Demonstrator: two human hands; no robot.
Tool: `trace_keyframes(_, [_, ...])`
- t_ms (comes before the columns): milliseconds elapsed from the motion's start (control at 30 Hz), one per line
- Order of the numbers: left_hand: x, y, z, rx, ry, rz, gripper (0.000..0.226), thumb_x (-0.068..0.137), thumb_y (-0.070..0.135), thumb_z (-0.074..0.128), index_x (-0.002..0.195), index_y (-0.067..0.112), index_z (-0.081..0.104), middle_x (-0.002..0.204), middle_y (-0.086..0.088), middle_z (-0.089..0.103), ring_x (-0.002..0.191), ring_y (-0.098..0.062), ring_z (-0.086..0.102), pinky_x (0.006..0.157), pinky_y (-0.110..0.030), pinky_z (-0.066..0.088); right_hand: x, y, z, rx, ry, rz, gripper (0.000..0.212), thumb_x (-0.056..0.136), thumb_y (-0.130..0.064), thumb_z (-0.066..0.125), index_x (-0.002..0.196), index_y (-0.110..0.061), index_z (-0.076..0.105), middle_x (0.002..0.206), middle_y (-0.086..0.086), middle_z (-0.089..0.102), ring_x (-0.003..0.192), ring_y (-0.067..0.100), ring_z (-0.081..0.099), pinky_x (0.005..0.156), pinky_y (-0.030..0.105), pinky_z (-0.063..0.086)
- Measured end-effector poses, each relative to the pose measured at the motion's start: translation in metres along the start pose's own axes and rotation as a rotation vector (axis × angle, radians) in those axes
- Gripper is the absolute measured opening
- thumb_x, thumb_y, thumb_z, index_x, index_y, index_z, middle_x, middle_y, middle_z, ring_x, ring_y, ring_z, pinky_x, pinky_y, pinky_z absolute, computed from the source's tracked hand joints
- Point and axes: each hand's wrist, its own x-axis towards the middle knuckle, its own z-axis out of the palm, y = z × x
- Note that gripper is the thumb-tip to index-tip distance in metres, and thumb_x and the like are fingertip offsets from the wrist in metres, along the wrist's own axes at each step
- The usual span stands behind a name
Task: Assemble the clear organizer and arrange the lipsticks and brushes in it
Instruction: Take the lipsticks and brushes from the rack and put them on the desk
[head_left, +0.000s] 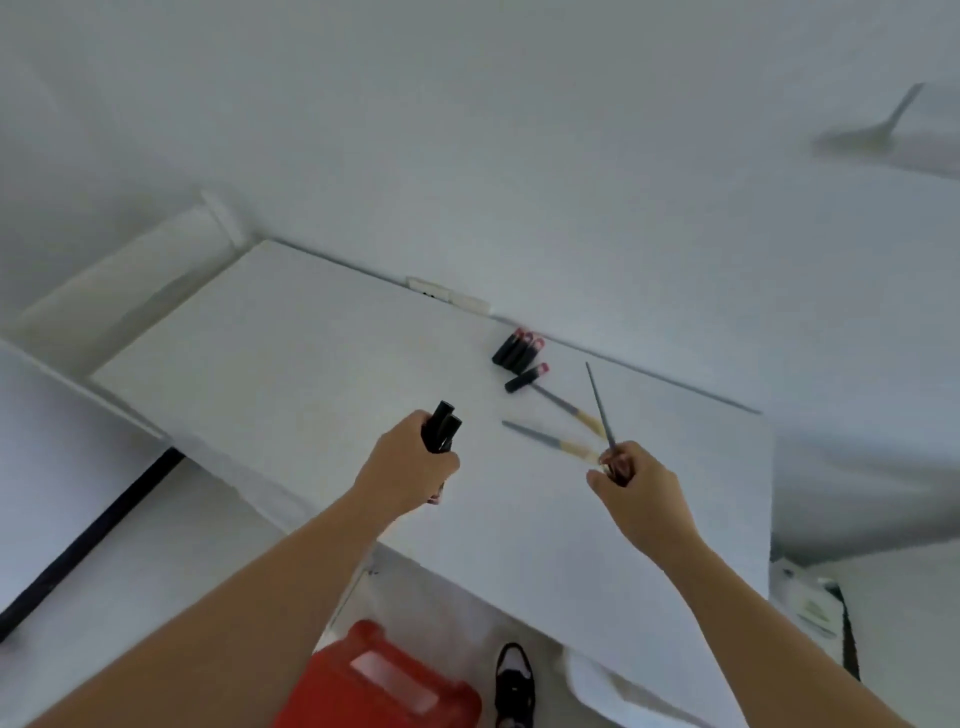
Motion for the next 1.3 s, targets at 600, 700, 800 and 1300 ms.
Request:
trace_keyframes(600, [0.173,0.031,0.089,0.486,0.307,0.120,0.032,0.086,0.021,0.068,0.116,0.015,0.057,0.102,-0.006,0.064,0.093,-0.030,0.059,0.070,-0.038,0.046,0.183,0.005,0.037,-0.486,-0.065,-0.192,0.028,0.096,-0.050,0.048,0.118,-0.032,0.051,0.107,-0.008,0.056,0.098,0.017,0.052,0.068,0.035,0.046])
trace_keyframes(700, [0.175,0.025,0.093,0.523,0.348,0.129,0.046,0.082,0.025,0.073,0.124,0.013,0.058,0.107,-0.009,0.064,0.095,-0.032,0.057,0.076,-0.040,0.047,0.181,0.006,0.043,-0.536,-0.010,-0.220,0.035,0.096,-0.051,0.049,0.123,-0.029,0.052,0.112,-0.004,0.055,0.102,0.020,0.050,0.070,0.034,0.047])
trace_keyframes(800, [0.178,0.021,0.096,0.524,0.412,0.131,0.055,0.078,0.031,0.076,0.127,0.012,0.058,0.108,-0.010,0.064,0.095,-0.032,0.056,0.076,-0.042,0.048,0.177,0.008,0.049,-0.602,0.062,-0.294,0.042,0.096,-0.049,0.052,0.129,-0.023,0.055,0.112,0.001,0.057,0.100,0.026,0.051,0.082,0.038,0.047])
trace_keyframes(1300, [0.175,0.006,0.107,0.461,0.361,0.131,0.090,0.087,0.048,0.067,0.158,0.017,0.022,0.165,-0.012,0.025,0.152,-0.031,0.022,0.121,-0.047,0.018,0.166,0.015,0.064,-0.625,0.020,-0.396,0.067,0.098,-0.056,0.037,0.153,-0.018,0.034,0.158,0.011,0.034,0.148,0.030,0.025,0.122,0.045,0.020])
